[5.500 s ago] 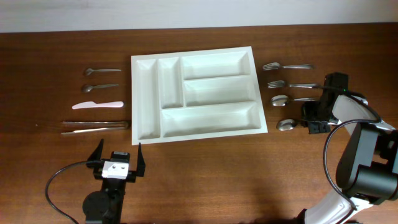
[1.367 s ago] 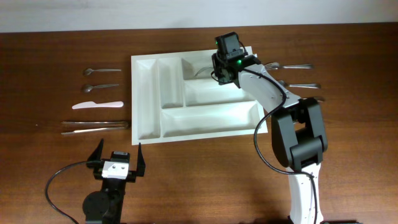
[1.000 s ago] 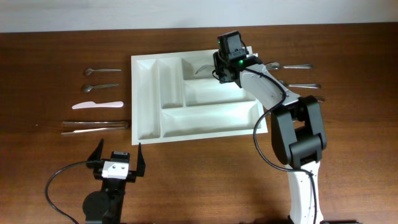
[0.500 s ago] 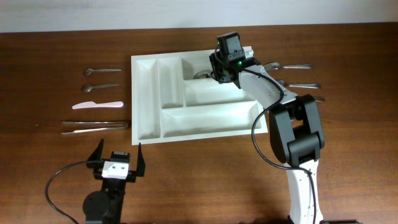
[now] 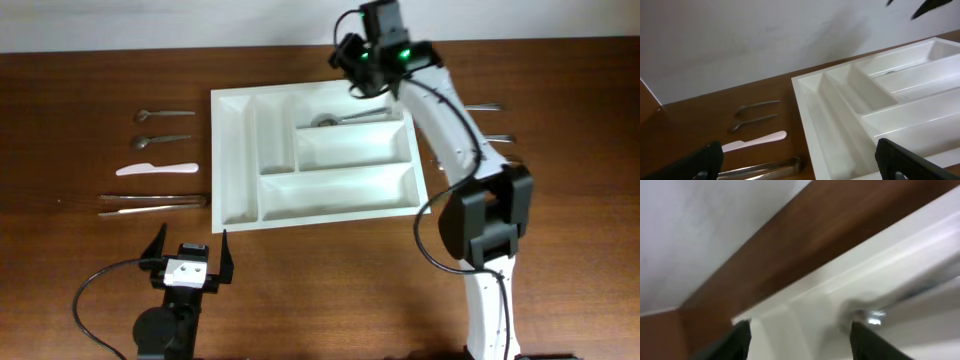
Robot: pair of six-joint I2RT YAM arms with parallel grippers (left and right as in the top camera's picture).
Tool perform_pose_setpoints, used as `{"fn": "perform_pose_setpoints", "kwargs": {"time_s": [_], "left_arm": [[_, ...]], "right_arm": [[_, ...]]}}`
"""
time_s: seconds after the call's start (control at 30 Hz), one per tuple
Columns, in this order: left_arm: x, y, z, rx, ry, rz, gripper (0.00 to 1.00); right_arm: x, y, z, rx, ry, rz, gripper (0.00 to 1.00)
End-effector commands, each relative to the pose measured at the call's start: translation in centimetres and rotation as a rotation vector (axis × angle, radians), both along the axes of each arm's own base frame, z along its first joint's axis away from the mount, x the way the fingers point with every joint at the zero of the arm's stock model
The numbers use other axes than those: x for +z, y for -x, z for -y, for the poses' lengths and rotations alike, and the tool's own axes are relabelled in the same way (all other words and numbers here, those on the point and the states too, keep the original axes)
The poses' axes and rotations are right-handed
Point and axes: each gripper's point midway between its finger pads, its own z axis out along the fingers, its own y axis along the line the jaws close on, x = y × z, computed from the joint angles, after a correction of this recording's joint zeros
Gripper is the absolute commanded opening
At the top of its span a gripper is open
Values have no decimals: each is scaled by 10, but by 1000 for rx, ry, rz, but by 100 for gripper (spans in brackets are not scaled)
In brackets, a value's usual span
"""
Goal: Pack container
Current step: 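Open the right gripper and swing it back toward the cutlery, then lower the right gripper over the small spoon handle and close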
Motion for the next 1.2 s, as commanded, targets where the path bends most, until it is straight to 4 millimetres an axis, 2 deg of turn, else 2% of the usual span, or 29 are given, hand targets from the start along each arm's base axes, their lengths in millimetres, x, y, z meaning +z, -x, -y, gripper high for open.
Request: {"fn": "perform_pose_setpoints", "kwargs": {"time_s": [0.0, 0.03, 0.07, 0.13, 0.17, 0.23, 0.33, 0.37, 0.43, 0.5, 0.53, 0.57, 0.63, 0.7, 0.8, 0.83, 0.93, 1.03, 1.17], "left_arm": [[-2, 0, 0, 3, -15, 3, 99], [-2, 0, 0, 3, -16, 3, 99], [-2, 0, 0, 3, -15, 3, 99], [-2, 0, 0, 3, -16, 3, 99], [-2, 0, 0, 3, -16, 3, 99], [-2, 0, 0, 3, -16, 3, 99], [-2, 0, 0, 3, -16, 3, 99], [-2, 0, 0, 3, -15, 3, 99], [-2, 0, 0, 3, -16, 3, 99], [-2, 0, 0, 3, -16, 3, 99], [-2, 0, 0, 3, -16, 3, 99], [-2, 0, 0, 3, -15, 3, 99], [-2, 0, 0, 3, -16, 3, 99], [-2, 0, 0, 3, -16, 3, 99], [-2, 0, 0, 3, -16, 3, 99], [-2, 0, 0, 3, -16, 3, 99], [-2, 0, 0, 3, -15, 3, 99], [-2, 0, 0, 3, -16, 3, 99], [-2, 0, 0, 3, -16, 3, 99]], "right_arm": [[47, 5, 73, -26, 208, 48, 65], [48, 11, 84, -43, 222, 21, 65], [51, 22, 104, -70, 234, -31, 65], [52, 35, 125, -96, 223, -95, 67], [50, 41, 132, -98, 207, -131, 70], [43, 53, 143, -97, 164, -199, 88], [30, 71, 167, -130, 151, -306, 99], [26, 80, 180, -140, 165, -345, 99], [25, 84, 190, -80, 205, -342, 99], [22, 85, 195, 8, 257, -320, 100], [20, 86, 198, 16, 270, -327, 93], [14, 91, 201, -2, 275, -361, 90], [3, 99, 207, -91, 275, -436, 89], [-17, 113, 219, -275, 270, -557, 91], [-54, 134, 220, -445, 222, -720, 94], [-62, 138, 219, -471, 217, -747, 93], [-100, 156, 217, -560, 194, -858, 93], [-121, 171, 216, -646, 181, -934, 93], [-128, 173, 215, -708, 162, -949, 93]]}}
